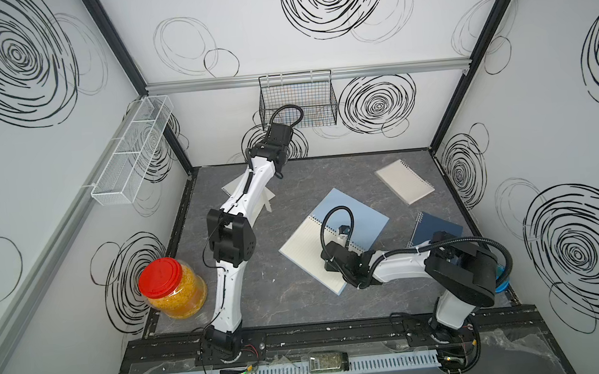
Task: Tear off pages from different notebooks
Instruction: Tear off the paper from the notebook, then place the paper at the center of the board.
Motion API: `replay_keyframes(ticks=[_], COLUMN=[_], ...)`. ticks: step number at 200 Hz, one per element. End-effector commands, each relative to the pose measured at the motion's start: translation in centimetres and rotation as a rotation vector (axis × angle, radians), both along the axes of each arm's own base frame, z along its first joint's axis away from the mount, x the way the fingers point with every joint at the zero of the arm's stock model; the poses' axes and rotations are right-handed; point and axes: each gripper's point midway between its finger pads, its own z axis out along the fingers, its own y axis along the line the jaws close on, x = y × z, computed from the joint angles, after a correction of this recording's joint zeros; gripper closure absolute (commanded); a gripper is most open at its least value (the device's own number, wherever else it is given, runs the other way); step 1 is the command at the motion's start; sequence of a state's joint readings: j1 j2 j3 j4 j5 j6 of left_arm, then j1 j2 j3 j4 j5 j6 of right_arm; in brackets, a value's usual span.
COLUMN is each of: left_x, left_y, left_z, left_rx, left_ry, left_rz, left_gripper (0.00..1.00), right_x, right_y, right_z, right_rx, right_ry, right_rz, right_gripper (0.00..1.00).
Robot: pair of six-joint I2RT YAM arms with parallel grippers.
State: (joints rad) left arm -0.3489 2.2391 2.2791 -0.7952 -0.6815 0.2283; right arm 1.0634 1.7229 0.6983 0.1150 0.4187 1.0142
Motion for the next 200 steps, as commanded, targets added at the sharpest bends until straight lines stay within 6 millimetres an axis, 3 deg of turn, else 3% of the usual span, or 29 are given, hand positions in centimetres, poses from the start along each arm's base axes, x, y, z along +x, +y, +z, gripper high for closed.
replay_keyframes(ticks=[1,38,63,91,124,139,168,200], left_x=[-0.4,-2.0,-3.9,-6.1,-7.7,-7.8,-7.0,-6.1], left_y=[0.4,-1.8,-3.4,-4.4,-5.0,-4.3,-1.3,4.0], left_z=[2.2,3.1,4.7,6.5,6.9,6.5,4.8,0.4], left_rx=[-0.034,-0.268,-0.478,-0.662,-0.799,-0.853,-0.961,-0.966], left_ry=[-0.050,-0.034,-0.054,-0.081,-0.075,-0.074,-0.083,-0.065], left_rz=[-0.004,-0.099,-0.172,-0.220,-0.252,-0.242,-0.170,-0.027], left_gripper=[1.00,1.00,1.00,1.00,1.00,1.00,1.00,1.00], right_x=[-9.5,-9.6,-9.4,-8.9,-8.2,-7.9,-7.7,-7.7], right_y=[-10.2,-11.3,-11.8,-11.9,-11.4,-11.4,-11.1,-10.7], right_z=[-8.9,-8.8,-8.4,-7.8,-7.1,-7.0,-7.2,-7.6], right_rx=[-0.369,-0.392,-0.394,-0.370,-0.342,-0.344,-0.342,-0.338], right_ry=[0.422,0.425,0.413,0.400,0.376,0.369,0.372,0.376], right_rz=[0.047,0.044,0.044,0.054,0.081,0.090,0.101,0.117], right_gripper=[0.96,0.94,0.93,0.93,0.93,0.92,0.92,0.92])
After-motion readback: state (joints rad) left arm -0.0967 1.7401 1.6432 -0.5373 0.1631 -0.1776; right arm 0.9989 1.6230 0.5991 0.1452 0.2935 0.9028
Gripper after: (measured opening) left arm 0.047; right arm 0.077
